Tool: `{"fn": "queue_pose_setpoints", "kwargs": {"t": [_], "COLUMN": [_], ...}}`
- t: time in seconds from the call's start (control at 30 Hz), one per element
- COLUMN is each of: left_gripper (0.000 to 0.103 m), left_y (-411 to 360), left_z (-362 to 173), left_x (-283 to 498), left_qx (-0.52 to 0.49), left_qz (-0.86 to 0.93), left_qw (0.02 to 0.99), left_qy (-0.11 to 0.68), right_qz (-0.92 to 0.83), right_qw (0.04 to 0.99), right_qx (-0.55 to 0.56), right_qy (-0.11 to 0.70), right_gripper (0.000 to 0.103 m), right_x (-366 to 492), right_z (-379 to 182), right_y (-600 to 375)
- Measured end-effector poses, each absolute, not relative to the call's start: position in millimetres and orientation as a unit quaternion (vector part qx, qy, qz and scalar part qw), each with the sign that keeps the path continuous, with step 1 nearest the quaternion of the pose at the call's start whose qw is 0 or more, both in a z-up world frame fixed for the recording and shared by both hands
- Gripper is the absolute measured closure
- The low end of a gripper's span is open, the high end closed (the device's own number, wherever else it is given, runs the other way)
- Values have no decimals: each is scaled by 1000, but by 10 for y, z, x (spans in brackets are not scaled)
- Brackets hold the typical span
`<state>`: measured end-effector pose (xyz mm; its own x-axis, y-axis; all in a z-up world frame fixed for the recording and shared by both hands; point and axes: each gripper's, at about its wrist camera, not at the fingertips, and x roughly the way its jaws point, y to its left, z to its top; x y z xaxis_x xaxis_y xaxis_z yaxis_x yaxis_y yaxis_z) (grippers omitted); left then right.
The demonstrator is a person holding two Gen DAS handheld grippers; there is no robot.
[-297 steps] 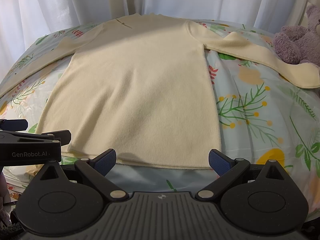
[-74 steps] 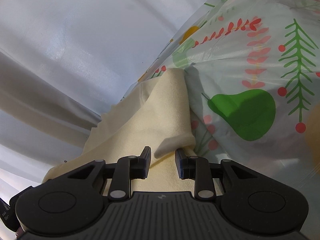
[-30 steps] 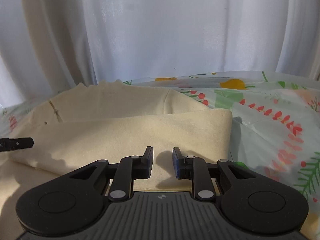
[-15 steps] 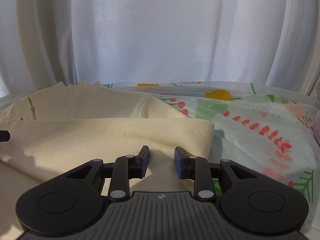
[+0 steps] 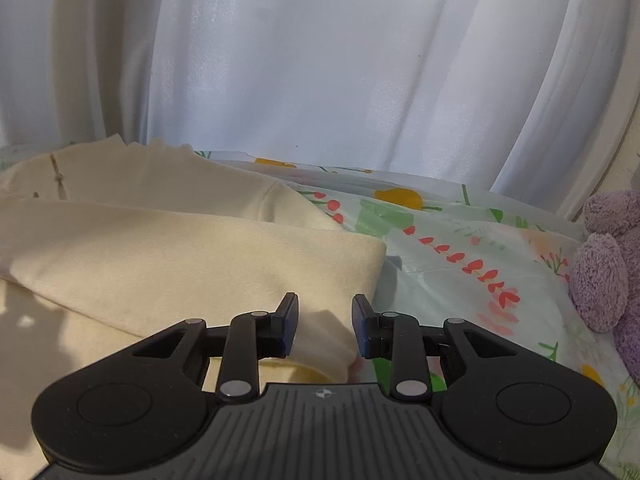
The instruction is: Fold small clothes
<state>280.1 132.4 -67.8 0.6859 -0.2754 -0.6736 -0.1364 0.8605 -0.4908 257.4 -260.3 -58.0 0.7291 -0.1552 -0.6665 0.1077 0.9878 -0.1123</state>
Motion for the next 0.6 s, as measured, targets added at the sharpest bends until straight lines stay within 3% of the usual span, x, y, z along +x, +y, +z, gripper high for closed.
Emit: {"fn": "queue_pose_setpoints", "kwargs": {"t": [0.03,0.1,0.13,0.43,0.6], "left_gripper": [10,8,8,10,28], "left_y": [1495,1927,2153,3511,3952], "left_z": [-676,-691,-711,-830,-1013], "left_x": [2673,2375,2235,1372,1197], "left_qx": [-284,-337,-363,-524,-614], "left_qz": [-16,48,89,268,252], "left_qw": [878,869,860,777,728], "left_qy": [385,358,348,225,173], "right_qz": [-55,-28,-18,32,47], "right_qw": [933,937,938,930,919], "right_qx": [-8,36,50,111,164], "right_qy": [356,346,343,349,355], "right_gripper": [61,40,38,38,46], "right_x": [2451,2225,2135,1906,1964], "right_z": [-521,-442,-421,-315,-309], "right_y": [-2611,-2620,-2614,-2503,-2458]}}
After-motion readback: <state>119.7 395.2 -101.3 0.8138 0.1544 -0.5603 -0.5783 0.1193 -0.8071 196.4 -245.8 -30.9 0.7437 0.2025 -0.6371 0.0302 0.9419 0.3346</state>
